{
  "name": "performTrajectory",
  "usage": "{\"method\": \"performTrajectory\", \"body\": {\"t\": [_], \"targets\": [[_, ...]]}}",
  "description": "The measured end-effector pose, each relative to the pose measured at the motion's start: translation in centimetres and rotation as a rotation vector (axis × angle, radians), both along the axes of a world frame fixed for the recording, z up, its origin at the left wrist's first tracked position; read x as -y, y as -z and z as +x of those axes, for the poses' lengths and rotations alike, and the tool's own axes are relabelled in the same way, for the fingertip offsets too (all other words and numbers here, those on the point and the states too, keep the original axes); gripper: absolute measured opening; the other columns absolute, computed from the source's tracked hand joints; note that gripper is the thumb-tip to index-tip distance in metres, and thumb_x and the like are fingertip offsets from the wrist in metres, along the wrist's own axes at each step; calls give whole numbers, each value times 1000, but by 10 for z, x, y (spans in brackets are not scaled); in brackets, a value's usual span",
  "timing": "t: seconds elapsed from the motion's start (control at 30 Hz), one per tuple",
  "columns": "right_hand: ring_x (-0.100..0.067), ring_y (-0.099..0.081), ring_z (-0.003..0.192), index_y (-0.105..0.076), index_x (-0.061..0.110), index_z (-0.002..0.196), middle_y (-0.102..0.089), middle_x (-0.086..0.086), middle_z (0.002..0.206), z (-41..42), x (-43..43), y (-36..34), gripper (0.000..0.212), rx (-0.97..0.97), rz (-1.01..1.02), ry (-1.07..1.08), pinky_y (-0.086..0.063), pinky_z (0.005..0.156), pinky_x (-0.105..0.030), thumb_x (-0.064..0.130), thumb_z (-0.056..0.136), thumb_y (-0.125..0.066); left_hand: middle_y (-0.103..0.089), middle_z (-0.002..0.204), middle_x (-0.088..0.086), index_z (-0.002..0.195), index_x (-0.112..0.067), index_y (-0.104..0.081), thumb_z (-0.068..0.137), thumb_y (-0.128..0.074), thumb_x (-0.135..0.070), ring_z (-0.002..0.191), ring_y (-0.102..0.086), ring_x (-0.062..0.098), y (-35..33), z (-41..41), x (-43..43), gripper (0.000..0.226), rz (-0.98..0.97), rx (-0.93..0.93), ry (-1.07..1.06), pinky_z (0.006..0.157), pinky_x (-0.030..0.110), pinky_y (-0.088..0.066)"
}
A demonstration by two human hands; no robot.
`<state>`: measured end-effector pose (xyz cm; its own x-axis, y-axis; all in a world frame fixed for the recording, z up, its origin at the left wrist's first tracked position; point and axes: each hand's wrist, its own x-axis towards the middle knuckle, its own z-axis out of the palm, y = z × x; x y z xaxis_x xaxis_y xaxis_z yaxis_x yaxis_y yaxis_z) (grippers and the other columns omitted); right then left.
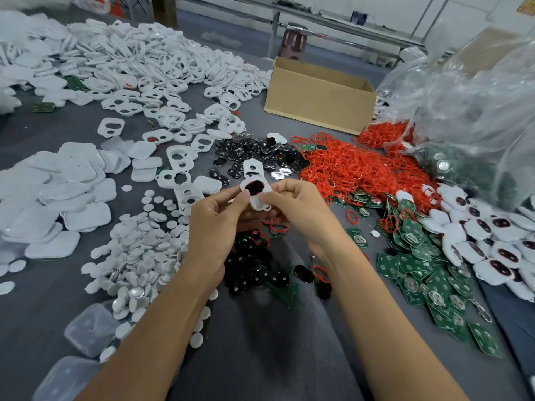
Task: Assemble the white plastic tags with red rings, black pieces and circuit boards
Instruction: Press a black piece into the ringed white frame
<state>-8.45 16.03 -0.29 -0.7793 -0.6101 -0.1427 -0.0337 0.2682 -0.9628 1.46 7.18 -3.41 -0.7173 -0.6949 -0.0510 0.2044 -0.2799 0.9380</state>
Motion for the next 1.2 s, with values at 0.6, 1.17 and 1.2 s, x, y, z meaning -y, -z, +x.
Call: {"method": "performTrajectory", "body": {"t": [0.6, 1.17, 1.2], "targets": [[-4, -55, 53, -66, 1, 87, -65, -3, 70, -33, -29, -12, 38, -227, 10, 123, -44, 51, -16, 37, 95, -57, -77, 81, 9, 106, -7, -69, 96, -56, -6, 70, -74, 20, -1, -1, 1, 16, 48, 11, 35, 59, 22, -58], [-5, -56, 57, -66, 9, 80, -66, -1, 71, -37, -33, -10, 33, -350, 61, 69, -43, 55, -18, 30, 99, -50, -76, 81, 9, 103, -3, -67, 97, -54, -3, 68, -74, 21, -4, -2, -2, 14, 57, 18, 77, 58, 23, -59], [-5, -56, 57, -66, 10, 80, -66, -1, 72, -38, -33, -10, 33, -351, 58, 67, -43, 54, -17, 30, 100, -50, -76, 82, 10, 103, -2, -67, 97, -54, -3, 68, -74, 21, -4, -2, -2, 14, 58, 19, 75, 58, 23, -59]]}}
